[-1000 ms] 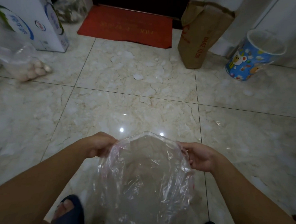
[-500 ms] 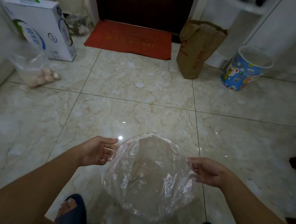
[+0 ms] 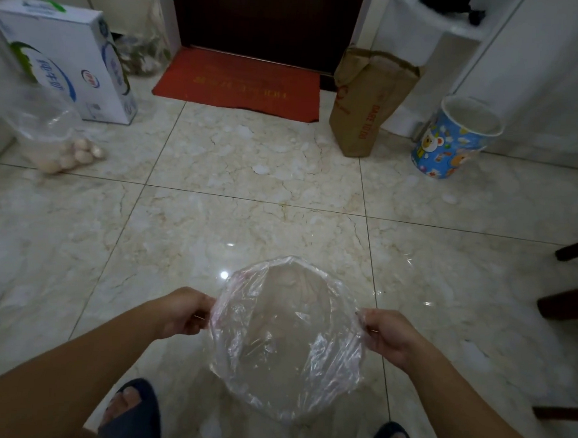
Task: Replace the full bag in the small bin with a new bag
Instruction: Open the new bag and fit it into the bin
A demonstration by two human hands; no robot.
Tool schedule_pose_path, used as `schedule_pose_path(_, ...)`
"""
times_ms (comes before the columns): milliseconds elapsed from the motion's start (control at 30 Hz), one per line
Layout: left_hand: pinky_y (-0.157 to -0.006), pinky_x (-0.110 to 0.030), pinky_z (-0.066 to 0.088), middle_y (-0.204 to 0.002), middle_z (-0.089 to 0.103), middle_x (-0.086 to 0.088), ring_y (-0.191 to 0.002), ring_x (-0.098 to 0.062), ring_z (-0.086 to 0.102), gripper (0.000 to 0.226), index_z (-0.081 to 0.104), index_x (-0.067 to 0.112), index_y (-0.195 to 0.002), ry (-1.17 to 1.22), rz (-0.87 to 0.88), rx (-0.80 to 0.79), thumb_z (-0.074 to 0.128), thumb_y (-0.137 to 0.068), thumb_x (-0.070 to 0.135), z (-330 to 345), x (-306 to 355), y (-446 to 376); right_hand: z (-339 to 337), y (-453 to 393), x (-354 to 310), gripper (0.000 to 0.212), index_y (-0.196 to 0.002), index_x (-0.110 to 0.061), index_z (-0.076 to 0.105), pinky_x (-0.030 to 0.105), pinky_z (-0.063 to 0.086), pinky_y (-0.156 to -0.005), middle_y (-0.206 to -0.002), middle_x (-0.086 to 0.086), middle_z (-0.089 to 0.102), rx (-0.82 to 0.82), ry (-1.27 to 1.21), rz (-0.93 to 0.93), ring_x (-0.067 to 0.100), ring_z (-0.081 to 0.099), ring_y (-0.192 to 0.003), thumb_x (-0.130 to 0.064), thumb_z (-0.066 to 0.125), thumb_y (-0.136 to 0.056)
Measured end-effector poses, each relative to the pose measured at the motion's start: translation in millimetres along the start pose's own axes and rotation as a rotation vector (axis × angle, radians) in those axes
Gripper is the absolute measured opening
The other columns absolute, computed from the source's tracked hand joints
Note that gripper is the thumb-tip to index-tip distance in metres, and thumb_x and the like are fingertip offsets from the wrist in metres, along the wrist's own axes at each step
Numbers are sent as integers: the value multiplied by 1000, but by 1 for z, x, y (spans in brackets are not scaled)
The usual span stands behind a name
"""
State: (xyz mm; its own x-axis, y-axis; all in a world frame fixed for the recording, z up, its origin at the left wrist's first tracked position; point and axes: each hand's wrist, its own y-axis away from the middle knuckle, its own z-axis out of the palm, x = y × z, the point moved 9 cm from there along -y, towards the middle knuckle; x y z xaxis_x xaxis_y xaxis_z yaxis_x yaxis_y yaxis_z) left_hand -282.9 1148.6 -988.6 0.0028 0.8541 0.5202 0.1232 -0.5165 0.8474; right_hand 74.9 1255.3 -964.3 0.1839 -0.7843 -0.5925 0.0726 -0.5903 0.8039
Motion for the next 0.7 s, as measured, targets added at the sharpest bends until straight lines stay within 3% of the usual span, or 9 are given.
schedule_pose_path(100, -43, -22, 31, -56, 49, -11, -44, -17, 38, 26, 61, 3, -66, -288, 10, 184, 47, -85, -8, 0, -7, -7, 1, 5, 5, 23, -97, 7, 69, 28, 53, -51, -82, 18, 68, 4, 23, 18, 23, 63, -61, 6, 47, -94)
schedule_pose_path(167, -47, -23, 36, -60, 52, -12, -48, -20, 43, 24, 60, 2, -66, -410, 44, 379, 49, -85, -7, -14, -4, -9, 2, 9, 8, 20, -96, 4, 70, 29, 52, -55, -84, 17, 67, -15, 25, 45, 22, 61, -61, -1, 50, -96)
schedule_pose_path(267, -61, -35, 52, -70, 65, -15, -63, -29, 62, 20, 62, 0, -69, -276, 188, 680, 54, -86, 5, -42, 29, 11, -5, 16, 15, 15, -94, -5, 68, 24, 36, -52, -78, 8, 59, -64, -19, 104, 13, 47, -58, -18, 60, -95)
schedule_pose_path(367, -67, -36, 53, -78, 68, -8, -73, -26, 66, 13, 67, 9, -84, -274, 426, 801, 56, -90, 14, -45, 92, 54, -9, 26, 19, 18, -92, -10, 70, 22, 37, -54, -79, 2, 64, -138, -81, 130, 12, 50, -66, -28, 70, -87)
schedule_pose_path(433, -66, -30, 51, -79, 67, -1, -72, -18, 64, 10, 66, 18, -89, -298, 585, 787, 57, -91, 15, -30, 125, 88, -9, 32, 22, 19, -93, -9, 72, 22, 40, -57, -81, 3, 67, -200, -54, 122, 11, 49, -68, -24, 74, -81)
schedule_pose_path(533, -56, -25, 45, -74, 67, 2, -61, -11, 60, 13, 66, 22, -90, -375, 757, 574, 57, -92, 12, 20, 150, 122, -15, 36, 31, 17, -91, -5, 73, 21, 40, -58, -76, 4, 64, -193, 35, 119, 11, 45, -64, -15, 74, -78)
schedule_pose_path(600, -55, -23, 44, -70, 67, 5, -56, -8, 57, 13, 68, 24, -90, -481, 811, 418, 59, -91, 14, 63, 146, 133, -19, 37, 36, 3, -85, -7, 71, 22, 39, -59, -68, 2, 60, -164, 36, 123, 11, 45, -63, -10, 70, -85)
schedule_pose_path(700, -65, -26, 53, -70, 68, 9, -63, -4, 62, 14, 71, 26, -98, -683, 804, 162, 59, -92, 22, 126, 118, 130, -27, 37, 43, 12, -91, -7, 69, 24, 44, -62, -68, 3, 63, -103, 17, 115, 13, 51, -66, -7, 58, -95)
